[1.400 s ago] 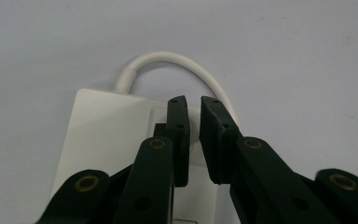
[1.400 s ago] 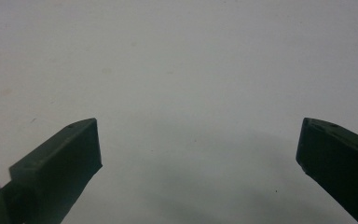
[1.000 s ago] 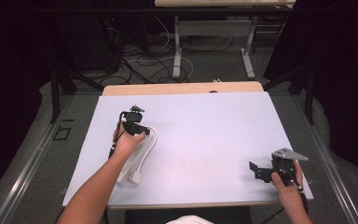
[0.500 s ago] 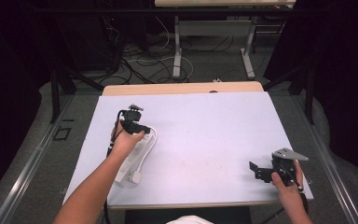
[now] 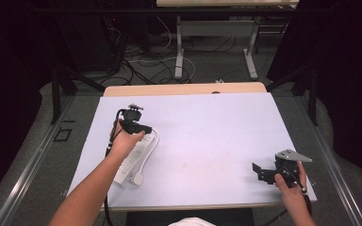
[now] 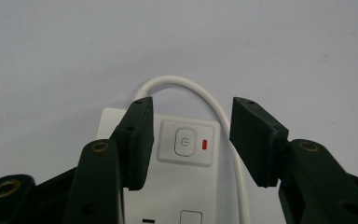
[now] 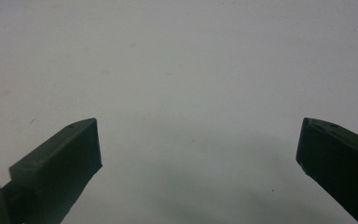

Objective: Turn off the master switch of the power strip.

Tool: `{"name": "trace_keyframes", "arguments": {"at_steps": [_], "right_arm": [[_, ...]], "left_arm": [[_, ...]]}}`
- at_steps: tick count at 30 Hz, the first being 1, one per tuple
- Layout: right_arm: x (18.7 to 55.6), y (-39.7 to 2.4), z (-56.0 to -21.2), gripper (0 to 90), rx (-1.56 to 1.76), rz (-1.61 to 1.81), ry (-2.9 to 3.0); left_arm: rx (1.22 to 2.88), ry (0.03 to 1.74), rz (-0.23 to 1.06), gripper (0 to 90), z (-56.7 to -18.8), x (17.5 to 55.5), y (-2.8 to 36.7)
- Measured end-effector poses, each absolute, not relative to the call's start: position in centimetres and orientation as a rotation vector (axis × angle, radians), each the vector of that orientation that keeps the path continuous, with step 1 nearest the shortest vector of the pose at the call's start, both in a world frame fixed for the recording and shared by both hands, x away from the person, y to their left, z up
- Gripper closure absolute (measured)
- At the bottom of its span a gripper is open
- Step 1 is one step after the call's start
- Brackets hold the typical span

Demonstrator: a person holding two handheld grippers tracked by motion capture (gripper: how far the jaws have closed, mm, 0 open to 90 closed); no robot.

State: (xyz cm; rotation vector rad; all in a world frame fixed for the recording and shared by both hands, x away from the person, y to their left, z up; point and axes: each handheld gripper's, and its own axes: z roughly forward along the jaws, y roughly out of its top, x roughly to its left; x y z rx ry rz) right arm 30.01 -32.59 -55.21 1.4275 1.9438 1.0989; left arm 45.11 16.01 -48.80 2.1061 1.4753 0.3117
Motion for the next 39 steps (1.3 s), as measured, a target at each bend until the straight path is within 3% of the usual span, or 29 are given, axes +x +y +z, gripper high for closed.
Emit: {"name": "trace_keyframes", "arguments": {"at_steps": [29,39], "right_arm": [[30.0,-32.6,-55.2,0.0,1.432,1.104,1.933],[30.0,-32.5,-55.2,0.0,1.423,1.102,1.928]], "left_arm": [[2.13,1.34,0.419,29.2,-47.3,43.5,17.9],[2.068,1.336,0.383,23.5,-46.8,42.3,19.1]]}}
